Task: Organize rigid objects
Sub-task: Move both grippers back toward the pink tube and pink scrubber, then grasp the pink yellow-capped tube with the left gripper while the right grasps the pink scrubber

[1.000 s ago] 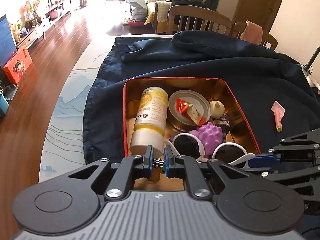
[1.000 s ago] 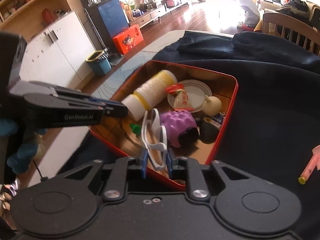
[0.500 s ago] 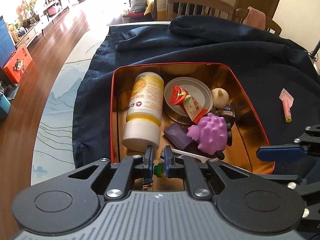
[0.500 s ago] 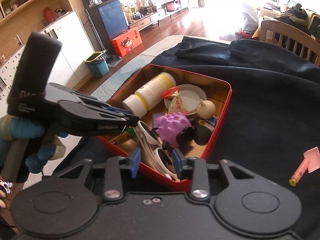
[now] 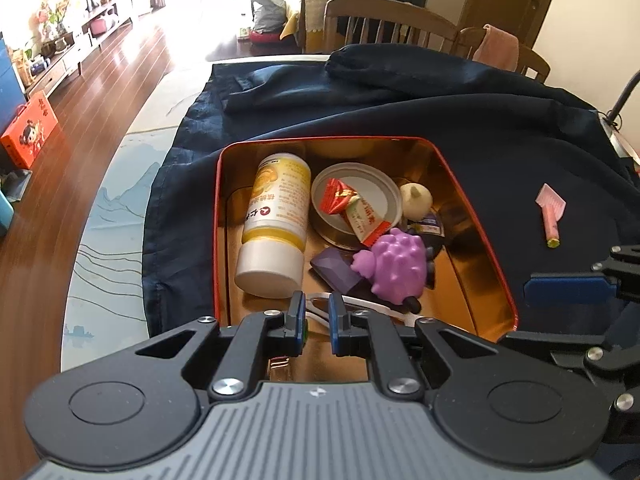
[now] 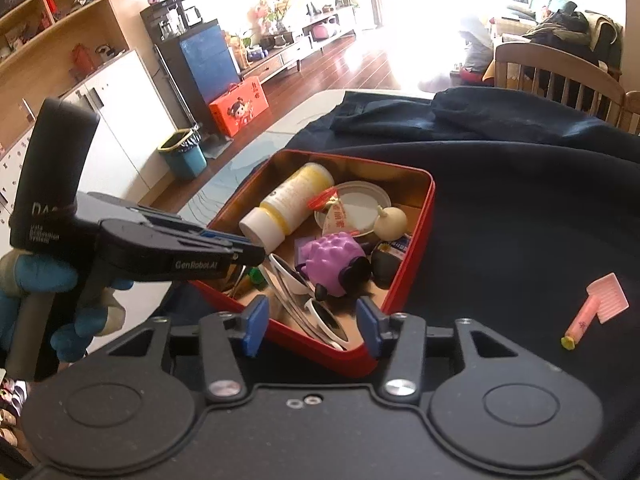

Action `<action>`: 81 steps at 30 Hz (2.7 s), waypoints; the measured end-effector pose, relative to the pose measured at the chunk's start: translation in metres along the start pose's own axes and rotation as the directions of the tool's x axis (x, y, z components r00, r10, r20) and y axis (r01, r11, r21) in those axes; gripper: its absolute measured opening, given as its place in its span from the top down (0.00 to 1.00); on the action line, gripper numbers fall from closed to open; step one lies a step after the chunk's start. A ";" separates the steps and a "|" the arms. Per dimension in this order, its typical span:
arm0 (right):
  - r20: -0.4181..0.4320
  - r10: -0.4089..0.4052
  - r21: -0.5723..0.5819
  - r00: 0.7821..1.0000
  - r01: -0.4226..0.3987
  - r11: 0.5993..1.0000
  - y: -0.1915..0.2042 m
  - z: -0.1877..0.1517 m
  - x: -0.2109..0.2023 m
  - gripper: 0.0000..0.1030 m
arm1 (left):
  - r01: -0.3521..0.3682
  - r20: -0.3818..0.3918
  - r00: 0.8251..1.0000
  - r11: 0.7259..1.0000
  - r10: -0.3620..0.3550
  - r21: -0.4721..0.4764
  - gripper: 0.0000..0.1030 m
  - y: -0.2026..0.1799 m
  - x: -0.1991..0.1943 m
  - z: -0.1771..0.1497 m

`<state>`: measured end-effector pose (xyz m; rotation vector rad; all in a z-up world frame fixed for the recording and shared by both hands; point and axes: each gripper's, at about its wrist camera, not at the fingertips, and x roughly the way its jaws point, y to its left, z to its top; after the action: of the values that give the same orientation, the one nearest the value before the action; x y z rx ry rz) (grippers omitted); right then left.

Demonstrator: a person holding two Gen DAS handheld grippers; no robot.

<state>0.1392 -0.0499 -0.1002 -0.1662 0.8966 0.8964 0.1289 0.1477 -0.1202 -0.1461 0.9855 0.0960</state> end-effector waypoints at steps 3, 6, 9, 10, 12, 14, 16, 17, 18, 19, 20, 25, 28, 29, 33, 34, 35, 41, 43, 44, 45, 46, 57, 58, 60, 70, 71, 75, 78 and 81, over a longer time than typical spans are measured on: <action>0.013 -0.001 0.000 1.000 0.001 1.000 0.002 -0.001 -0.005 0.48 | 0.002 0.010 1.000 1.000 -0.002 0.004 0.89 -0.004 -0.007 -0.002; 0.022 -0.007 0.000 1.000 0.007 1.000 0.005 -0.001 -0.010 0.43 | 0.006 0.022 1.000 1.000 -0.007 0.006 0.86 -0.007 -0.014 -0.004; 0.035 -0.009 0.002 0.999 0.009 1.000 0.006 -0.002 -0.016 0.40 | 0.004 0.036 0.999 1.000 -0.004 0.008 0.86 -0.011 -0.021 -0.005; 0.041 -0.009 0.002 0.999 0.009 1.000 0.007 -0.003 -0.019 0.38 | 0.003 0.041 0.999 1.000 -0.003 0.006 0.86 -0.012 -0.023 -0.006; 0.051 -0.012 -0.003 0.999 0.012 1.000 0.008 -0.003 -0.023 0.36 | 0.003 0.050 0.999 1.000 -0.003 0.000 0.86 -0.013 -0.028 -0.006; 0.063 -0.017 -0.008 0.998 0.017 1.000 0.008 -0.004 -0.028 0.32 | 0.011 0.059 0.998 1.000 -0.011 -0.011 0.86 -0.015 -0.033 -0.007; 0.076 -0.018 -0.009 0.997 0.018 1.000 0.007 -0.005 -0.034 0.28 | 0.011 0.070 0.997 1.000 -0.010 -0.017 0.86 -0.018 -0.038 -0.008; 0.082 -0.020 -0.009 0.996 0.020 1.000 0.006 -0.005 -0.037 0.25 | 0.007 0.076 0.997 1.000 -0.006 -0.017 0.86 -0.020 -0.041 -0.008; 0.089 -0.019 -0.009 0.996 0.020 1.000 0.005 -0.006 -0.040 0.23 | 0.002 0.082 0.997 1.000 -0.001 -0.015 0.86 -0.023 -0.044 -0.009; 0.094 -0.018 -0.007 0.995 0.019 1.000 0.004 -0.007 -0.043 0.22 | -0.005 0.088 0.996 1.000 0.007 -0.013 0.86 -0.026 -0.047 -0.009; 0.098 -0.019 -0.005 0.995 0.019 1.000 0.002 -0.009 -0.047 0.20 | -0.014 0.095 0.995 1.000 0.015 -0.010 0.86 -0.029 -0.050 -0.010; 0.116 -0.021 -0.011 0.993 0.023 1.000 -0.009 -0.017 -0.065 0.13 | -0.028 0.128 0.991 1.000 0.027 0.002 0.86 -0.045 -0.061 -0.013; 0.122 -0.024 -0.012 0.992 0.025 1.000 -0.020 -0.023 -0.077 0.10 | -0.022 0.137 0.990 1.000 0.022 0.001 0.86 -0.056 -0.065 -0.013; 0.124 -0.026 -0.014 0.992 0.028 1.000 -0.024 -0.025 -0.081 0.10 | -0.022 0.138 0.990 1.000 0.022 0.000 0.86 -0.060 -0.065 -0.013; 0.129 -0.036 -0.020 0.991 0.039 0.999 -0.045 -0.032 -0.096 0.09 | -0.024 0.140 0.990 1.000 0.024 -0.002 0.85 -0.080 -0.064 -0.013; 0.130 -0.042 -0.022 0.991 0.045 0.999 -0.052 -0.034 -0.099 0.09 | -0.020 0.138 0.990 1.000 0.021 -0.005 0.85 -0.085 -0.063 -0.012; 0.130 -0.047 -0.023 0.990 0.051 0.998 -0.059 -0.036 -0.102 0.09 | -0.016 0.135 0.991 1.000 0.017 -0.009 0.85 -0.090 -0.061 -0.012; 0.128 -0.068 -0.015 0.990 0.071 0.997 -0.102 -0.043 -0.118 0.09 | -0.036 0.153 0.988 0.999 0.035 0.004 0.35 -0.126 -0.056 -0.012; 0.129 -0.076 -0.010 0.989 0.078 0.997 -0.115 -0.044 -0.122 0.09 | -0.049 0.183 0.982 0.999 0.047 0.008 0.28 -0.138 -0.057 -0.012; 0.130 -0.078 -0.007 0.988 0.080 0.997 -0.122 -0.045 -0.123 0.09 | -0.051 0.190 0.981 0.999 0.048 0.013 0.27 -0.145 -0.057 -0.011; 0.130 -0.080 -0.006 0.988 0.081 0.997 -0.129 -0.045 -0.124 0.09 | -0.047 0.189 0.981 0.999 0.043 0.016 0.27 -0.151 -0.055 -0.009; 0.129 -0.083 -0.007 0.988 0.085 0.996 -0.135 -0.046 -0.125 0.09 | -0.037 0.188 0.982 0.999 0.033 0.015 0.27 -0.156 -0.053 -0.008; 0.088 -0.158 -0.069 0.984 0.164 0.984 -0.196 -0.035 -0.102 0.03 | 0.034 0.166 0.985 0.999 -0.037 0.020 0.22 -0.207 -0.017 0.014; 0.083 -0.162 -0.074 0.983 0.168 0.983 -0.201 -0.034 -0.098 0.03 | 0.036 0.163 0.986 0.999 -0.039 0.018 0.22 -0.209 -0.013 0.015; 0.072 -0.160 -0.082 0.985 0.165 0.983 -0.211 -0.032 -0.090 0.01 | 0.035 0.158 0.987 0.999 -0.036 0.014 0.22 -0.215 -0.004 0.016; 0.006 -0.166 -0.102 0.986 0.166 0.981 -0.244 -0.025 -0.044 0.01 | 0.006 0.130 0.991 0.998 -0.015 0.070 0.21 -0.238 0.045 0.017; 0.004 -0.166 -0.106 0.986 0.165 0.980 -0.247 -0.024 -0.041 0.01 | 0.002 0.127 0.992 0.997 -0.012 0.077 0.21 -0.240 0.049 0.017; -0.017 -0.171 -0.143 0.985 0.167 0.975 -0.251 -0.023 -0.028 0.06 | -0.026 0.101 0.995 0.995 0.016 0.099 0.21 -0.246 0.069 0.018; -0.030 -0.155 -0.143 0.987 0.149 0.978 -0.257 -0.022 -0.020 0.10 | -0.049 0.075 0.996 0.992 0.040 0.117 0.21 -0.248 0.085 0.018; -0.038 -0.134 -0.158 0.990 0.126 0.979 -0.258 -0.021 -0.014 0.13 | -0.057 0.077 0.996 0.990 0.047 0.128 0.21 -0.248 0.092 0.018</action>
<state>0.3121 -0.2332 -0.1613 -0.3784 0.8509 0.8427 0.2305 -0.0920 -0.1672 0.0029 0.9190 0.0841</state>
